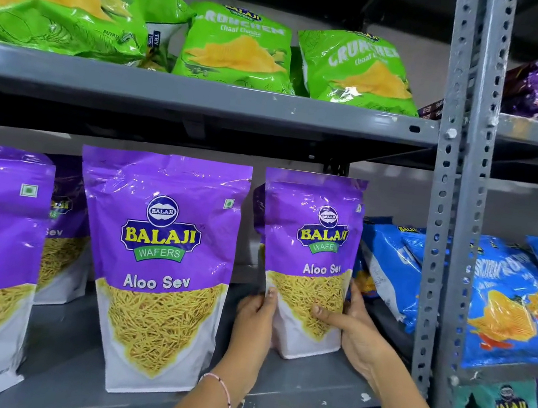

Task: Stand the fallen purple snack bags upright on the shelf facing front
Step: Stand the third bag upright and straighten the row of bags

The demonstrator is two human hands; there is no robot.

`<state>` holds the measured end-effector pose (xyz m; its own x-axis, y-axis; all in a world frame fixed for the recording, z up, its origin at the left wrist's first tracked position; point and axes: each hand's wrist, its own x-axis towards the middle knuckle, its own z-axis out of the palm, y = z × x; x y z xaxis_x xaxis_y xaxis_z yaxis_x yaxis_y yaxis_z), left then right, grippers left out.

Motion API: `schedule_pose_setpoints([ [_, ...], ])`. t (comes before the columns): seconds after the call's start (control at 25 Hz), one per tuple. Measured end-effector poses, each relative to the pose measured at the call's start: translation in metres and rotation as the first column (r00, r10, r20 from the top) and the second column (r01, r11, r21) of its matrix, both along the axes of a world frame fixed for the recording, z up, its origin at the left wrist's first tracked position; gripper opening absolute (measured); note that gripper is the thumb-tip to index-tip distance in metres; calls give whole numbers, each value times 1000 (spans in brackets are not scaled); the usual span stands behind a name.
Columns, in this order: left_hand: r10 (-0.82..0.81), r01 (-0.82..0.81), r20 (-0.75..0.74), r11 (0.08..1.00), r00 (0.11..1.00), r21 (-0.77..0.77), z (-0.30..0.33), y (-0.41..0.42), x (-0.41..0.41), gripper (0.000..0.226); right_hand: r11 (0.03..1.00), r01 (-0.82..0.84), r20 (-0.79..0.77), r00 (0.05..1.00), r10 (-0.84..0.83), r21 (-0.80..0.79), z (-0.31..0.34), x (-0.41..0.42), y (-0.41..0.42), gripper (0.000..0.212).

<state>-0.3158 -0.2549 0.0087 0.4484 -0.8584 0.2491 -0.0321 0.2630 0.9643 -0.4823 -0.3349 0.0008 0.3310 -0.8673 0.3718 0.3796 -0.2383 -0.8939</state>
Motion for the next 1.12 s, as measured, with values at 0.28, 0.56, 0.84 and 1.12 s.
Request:
schedule_pose_setpoints([
  [0.28,-122,126,55,989,991,-72,-1,7,-5,48,995,35,-95,995,-43,-89,7,4,16,85],
  [0.56,-17,24,263,999,965,-23,-2,43,-11,57,997,13,-226,974,-31,-81,6,-8,38,84],
  [0.84,1,-1,315,1000,949,-2,-2,67,-14,62,997,5,-250,968,-25,-79,5,-13,60,85],
  [1.12,2,-12,335,1000,942,28,-2,68,-13,66,994,18,-257,965,-46,-109,5,-14,67,78],
])
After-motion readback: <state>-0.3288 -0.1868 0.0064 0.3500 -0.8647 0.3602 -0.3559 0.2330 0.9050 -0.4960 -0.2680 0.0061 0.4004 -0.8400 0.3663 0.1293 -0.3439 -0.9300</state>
